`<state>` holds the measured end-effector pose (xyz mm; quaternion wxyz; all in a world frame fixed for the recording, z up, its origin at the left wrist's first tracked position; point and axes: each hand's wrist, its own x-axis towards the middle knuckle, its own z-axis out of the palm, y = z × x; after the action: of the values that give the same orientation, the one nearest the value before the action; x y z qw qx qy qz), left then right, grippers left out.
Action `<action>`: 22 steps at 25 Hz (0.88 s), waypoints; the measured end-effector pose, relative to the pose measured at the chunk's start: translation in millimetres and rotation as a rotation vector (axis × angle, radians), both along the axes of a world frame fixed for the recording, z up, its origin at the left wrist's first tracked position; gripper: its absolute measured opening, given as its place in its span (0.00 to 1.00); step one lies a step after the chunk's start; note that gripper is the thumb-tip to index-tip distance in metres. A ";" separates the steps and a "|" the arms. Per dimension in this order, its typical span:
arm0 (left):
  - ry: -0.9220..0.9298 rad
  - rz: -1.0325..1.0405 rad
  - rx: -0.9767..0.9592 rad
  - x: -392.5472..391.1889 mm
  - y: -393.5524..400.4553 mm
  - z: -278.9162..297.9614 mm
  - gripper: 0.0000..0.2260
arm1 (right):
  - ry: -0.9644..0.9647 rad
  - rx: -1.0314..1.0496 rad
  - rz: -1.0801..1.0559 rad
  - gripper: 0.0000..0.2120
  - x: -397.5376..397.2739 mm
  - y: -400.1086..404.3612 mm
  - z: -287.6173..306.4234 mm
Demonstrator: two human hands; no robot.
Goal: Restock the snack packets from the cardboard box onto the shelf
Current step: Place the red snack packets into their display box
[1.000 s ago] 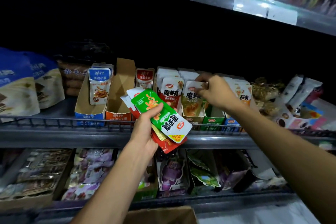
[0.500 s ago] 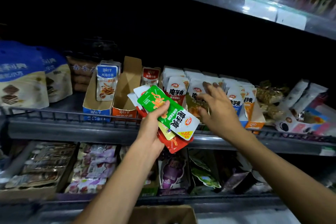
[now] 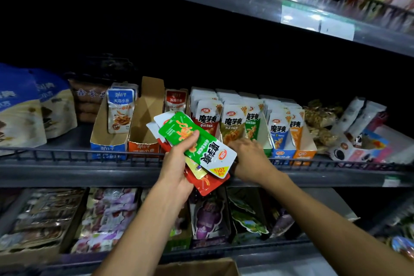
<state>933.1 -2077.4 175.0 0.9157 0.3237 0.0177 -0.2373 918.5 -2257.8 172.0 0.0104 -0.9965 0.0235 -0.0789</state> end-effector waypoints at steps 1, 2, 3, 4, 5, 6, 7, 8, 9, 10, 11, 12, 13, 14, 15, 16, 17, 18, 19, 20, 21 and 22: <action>0.000 0.000 -0.002 0.3 0.1 0.0 0.06 | -0.065 -0.020 -0.005 0.14 -3.5 0.6 0.0; -0.001 0.001 -0.004 0.3 -0.1 0.2 0.06 | -0.186 0.003 -0.015 0.13 -8.1 2.1 1.3; -0.002 0.001 -0.004 0.4 -0.9 0.5 0.07 | -0.316 0.152 -0.035 0.10 -15.7 6.3 6.7; -0.004 0.003 -0.004 0.7 -1.8 0.6 0.09 | -0.387 0.429 -0.059 0.08 -24.4 13.0 14.9; -0.007 0.004 -0.005 0.7 -3.4 0.7 0.12 | -0.372 0.783 -0.073 0.10 -31.8 20.1 23.5; -0.008 0.003 -0.004 0.0 -5.0 0.4 0.14 | -0.282 1.072 -0.078 0.13 -38.0 26.7 32.3; -0.007 0.002 0.003 -0.4 -6.5 0.2 0.15 | -0.153 1.213 -0.092 0.15 -42.2 31.0 36.8; -0.007 -0.002 0.016 -1.1 -7.0 -0.2 0.15 | -0.027 1.262 -0.106 0.14 -45.5 34.1 38.6; -0.011 -0.010 0.030 -2.3 -7.9 -0.1 0.14 | 0.059 1.289 -0.118 0.12 -47.0 36.2 37.3; -0.018 -0.025 0.038 -3.9 -8.4 0.3 0.14 | 0.081 1.306 -0.143 0.11 -47.2 36.6 35.8; -0.023 -0.039 0.036 -5.4 -8.9 0.5 0.14 | 0.056 1.321 -0.190 0.12 -46.1 33.8 33.9; -0.020 -0.045 0.031 -6.3 -9.4 0.3 0.14 | 0.007 1.353 -0.242 0.12 -43.2 28.0 32.5; -0.010 -0.041 0.020 -6.5 -9.6 0.1 0.13 | -0.053 1.409 -0.281 0.12 -40.9 20.4 33.7; 0.003 -0.036 0.000 -6.4 -9.4 0.4 0.10 | -0.132 1.486 -0.301 0.12 -39.4 10.9 37.9; 0.014 -0.033 -0.026 -6.0 -9.3 0.7 0.08 | -0.229 1.541 -0.292 0.11 -38.8 -0.5 44.3; 0.019 -0.025 -0.045 -5.0 -8.5 0.8 0.08 | -0.345 1.509 -0.266 0.10 -37.7 -14.6 52.3; 0.023 -0.015 -0.048 -3.2 -8.0 0.5 0.09 | -0.462 1.400 -0.234 0.07 -37.2 -29.9 61.8; 0.026 -0.006 -0.041 -1.4 -7.3 0.0 0.09 | -0.563 1.270 -0.202 0.05 -37.6 -44.7 73.5; 0.030 -0.002 -0.034 -0.3 -7.0 -0.6 0.09 | -0.641 1.153 -0.171 0.04 -37.5 -59.6 85.9; 0.030 -0.005 -0.031 0.3 -6.7 -0.7 0.09 | -0.689 1.059 -0.140 0.04 -36.4 -72.7 98.3; 0.029 -0.010 -0.029 0.7 -7.1 -0.9 0.09 | -0.713 0.967 -0.112 0.04 -33.6 -84.7 110.1; 0.031 -0.014 -0.025 0.7 -7.8 -0.9 0.09 | -0.709 0.874 -0.092 0.07 -28.6 -95.2 119.5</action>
<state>933.8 -2085.2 174.1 0.9175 0.3089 0.0267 -0.2490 890.0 -2353.0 291.4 0.4262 -0.8101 0.0924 -0.3920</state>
